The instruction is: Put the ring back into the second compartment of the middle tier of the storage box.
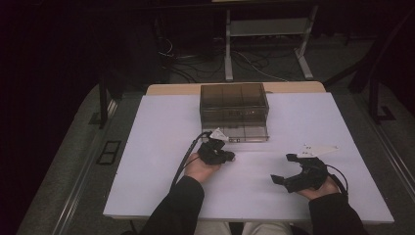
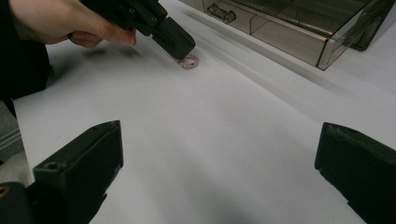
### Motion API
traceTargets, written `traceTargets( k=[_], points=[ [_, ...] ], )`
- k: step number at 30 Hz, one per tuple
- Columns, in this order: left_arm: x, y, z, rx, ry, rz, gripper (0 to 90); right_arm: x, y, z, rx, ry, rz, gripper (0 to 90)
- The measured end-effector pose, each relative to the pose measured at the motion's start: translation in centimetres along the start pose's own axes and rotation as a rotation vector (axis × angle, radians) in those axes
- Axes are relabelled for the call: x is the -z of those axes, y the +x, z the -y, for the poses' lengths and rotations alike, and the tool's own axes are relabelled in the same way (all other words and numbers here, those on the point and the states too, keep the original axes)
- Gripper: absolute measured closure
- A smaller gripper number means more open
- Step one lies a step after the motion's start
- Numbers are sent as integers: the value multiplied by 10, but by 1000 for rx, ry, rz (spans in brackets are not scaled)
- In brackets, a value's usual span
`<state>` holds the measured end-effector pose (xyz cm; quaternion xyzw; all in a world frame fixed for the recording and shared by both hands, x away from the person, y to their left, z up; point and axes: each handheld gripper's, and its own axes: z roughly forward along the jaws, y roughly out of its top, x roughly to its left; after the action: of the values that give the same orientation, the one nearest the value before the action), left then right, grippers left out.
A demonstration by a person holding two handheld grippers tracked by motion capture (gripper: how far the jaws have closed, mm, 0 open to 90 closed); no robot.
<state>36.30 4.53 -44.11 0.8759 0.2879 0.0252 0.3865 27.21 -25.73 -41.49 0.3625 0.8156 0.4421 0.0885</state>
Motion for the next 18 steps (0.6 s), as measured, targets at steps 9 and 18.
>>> traceTargets(
  k=[9, 18],
  points=[
    [9, 3, -1, 19, -29, 18, 873, 0, 0, 0, 1, 1, 0, 5],
    [19, 6, -2, 43, -52, 26, 874, -1, 0, 0, 3, 3, 0, 4]
  ],
)
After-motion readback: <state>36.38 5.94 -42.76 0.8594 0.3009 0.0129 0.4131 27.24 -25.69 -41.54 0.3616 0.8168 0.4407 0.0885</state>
